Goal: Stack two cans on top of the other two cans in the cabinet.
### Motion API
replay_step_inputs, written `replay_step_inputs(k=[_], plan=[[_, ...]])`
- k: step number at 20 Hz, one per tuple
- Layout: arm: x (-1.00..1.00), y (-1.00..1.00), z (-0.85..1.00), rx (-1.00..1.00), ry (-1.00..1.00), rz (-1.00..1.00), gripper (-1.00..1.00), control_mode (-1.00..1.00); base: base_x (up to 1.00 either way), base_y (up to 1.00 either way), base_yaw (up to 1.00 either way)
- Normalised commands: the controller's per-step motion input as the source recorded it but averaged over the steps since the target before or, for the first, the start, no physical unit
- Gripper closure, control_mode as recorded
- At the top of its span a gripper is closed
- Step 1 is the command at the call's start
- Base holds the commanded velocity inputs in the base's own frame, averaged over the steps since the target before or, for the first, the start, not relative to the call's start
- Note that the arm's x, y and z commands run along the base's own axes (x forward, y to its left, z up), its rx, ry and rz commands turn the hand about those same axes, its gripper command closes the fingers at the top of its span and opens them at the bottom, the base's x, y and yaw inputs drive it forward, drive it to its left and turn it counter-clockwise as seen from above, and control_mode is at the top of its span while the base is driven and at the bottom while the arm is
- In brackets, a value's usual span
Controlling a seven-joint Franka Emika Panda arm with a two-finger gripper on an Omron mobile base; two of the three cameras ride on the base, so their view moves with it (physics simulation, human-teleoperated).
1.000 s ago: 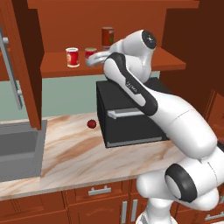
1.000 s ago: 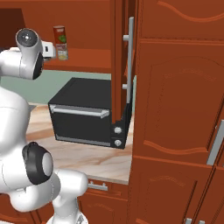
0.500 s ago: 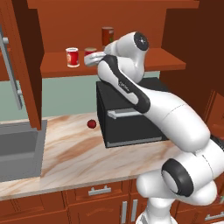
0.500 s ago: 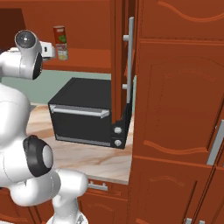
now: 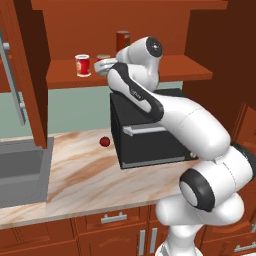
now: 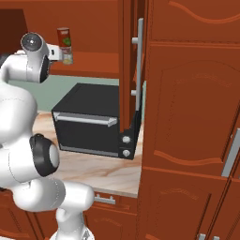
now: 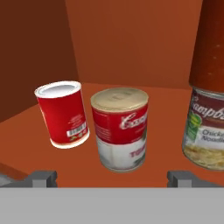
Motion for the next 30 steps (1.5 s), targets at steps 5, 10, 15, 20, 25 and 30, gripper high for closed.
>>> replay_step_inputs(k=[5,10,15,20,25,30], plan=[[0.12,0.07,-0.07,0.00,0.00,0.00,-1.00,-1.00,0.00,0.00,0.00],[0.16,0.08,-0.06,0.00,0.00,0.00,-1.00,-1.00,0.00,0.00,0.00],[0.17,0.05,-0.02,0.00,0.00,0.00,-1.00,-1.00,0.00,0.00,0.00],[0.16,0.06,0.00,0.00,0.00,0.00,-1.00,-1.00,0.00,0.00,0.00],[0.14,0.06,-0.01,0.00,0.00,0.00,-1.00,-1.00,0.00,0.00,0.00],[0.13,0.07,-0.03,0.00,0.00,0.00,-1.00,-1.00,0.00,0.00,0.00]])
